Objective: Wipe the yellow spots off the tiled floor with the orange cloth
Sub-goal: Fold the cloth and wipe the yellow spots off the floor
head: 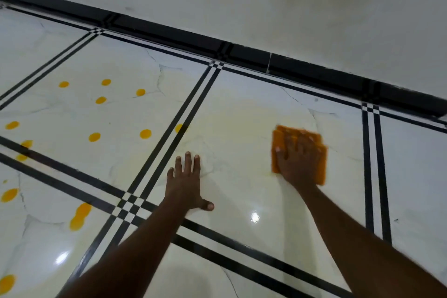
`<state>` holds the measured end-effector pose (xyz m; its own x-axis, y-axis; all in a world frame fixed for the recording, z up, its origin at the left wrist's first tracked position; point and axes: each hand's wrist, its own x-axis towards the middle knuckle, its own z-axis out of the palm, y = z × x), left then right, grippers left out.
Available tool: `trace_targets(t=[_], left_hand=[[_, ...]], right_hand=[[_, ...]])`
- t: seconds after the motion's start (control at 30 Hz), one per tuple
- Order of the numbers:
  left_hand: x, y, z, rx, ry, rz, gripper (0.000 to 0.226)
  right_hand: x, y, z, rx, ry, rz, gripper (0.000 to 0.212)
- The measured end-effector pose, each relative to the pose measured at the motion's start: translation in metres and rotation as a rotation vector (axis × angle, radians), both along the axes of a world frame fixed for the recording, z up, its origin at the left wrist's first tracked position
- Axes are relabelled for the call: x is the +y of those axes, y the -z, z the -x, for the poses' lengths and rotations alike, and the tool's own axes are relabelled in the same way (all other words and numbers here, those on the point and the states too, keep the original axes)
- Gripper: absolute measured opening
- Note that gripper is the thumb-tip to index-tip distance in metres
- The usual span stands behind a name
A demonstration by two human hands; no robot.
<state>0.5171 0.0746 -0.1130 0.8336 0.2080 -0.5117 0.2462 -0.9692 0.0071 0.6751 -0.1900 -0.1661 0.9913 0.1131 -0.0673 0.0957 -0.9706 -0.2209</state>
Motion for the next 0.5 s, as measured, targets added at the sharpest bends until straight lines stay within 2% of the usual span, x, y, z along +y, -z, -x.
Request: trace_targets(t=[0.1, 0.17, 0.23, 0.3, 0.4, 0.5], left_hand=[[-0.004, -0.002, -0.002, -0.030, -0.010, 0.000, 0.146], [-0.009, -0.004, -0.002, -0.045, 0.013, 0.000, 0.145], [-0.017, -0.002, 0.001, -0.058, 0.079, 0.026, 0.145], [-0.024, 0.005, 0.006, -0.079, 0.138, 0.061, 0.143], [-0.016, 0.013, 0.012, -0.125, 0.170, 0.074, 0.140], [-0.014, 0.013, 0.012, -0.119, 0.184, 0.062, 0.140]], right_hand=[[0.015, -0.002, 0.074, -0.052, 0.080, 0.003, 0.076], [0.060, 0.001, 0.103, -0.069, -0.066, -0.028, 0.074], [0.093, 0.000, 0.086, -0.060, -0.258, -0.040, 0.074], [0.087, -0.001, 0.043, -0.010, -0.313, 0.003, 0.075], [0.021, 0.010, 0.018, -0.116, -0.066, 0.024, 0.075], [-0.025, 0.002, 0.076, -0.080, 0.143, -0.001, 0.076]])
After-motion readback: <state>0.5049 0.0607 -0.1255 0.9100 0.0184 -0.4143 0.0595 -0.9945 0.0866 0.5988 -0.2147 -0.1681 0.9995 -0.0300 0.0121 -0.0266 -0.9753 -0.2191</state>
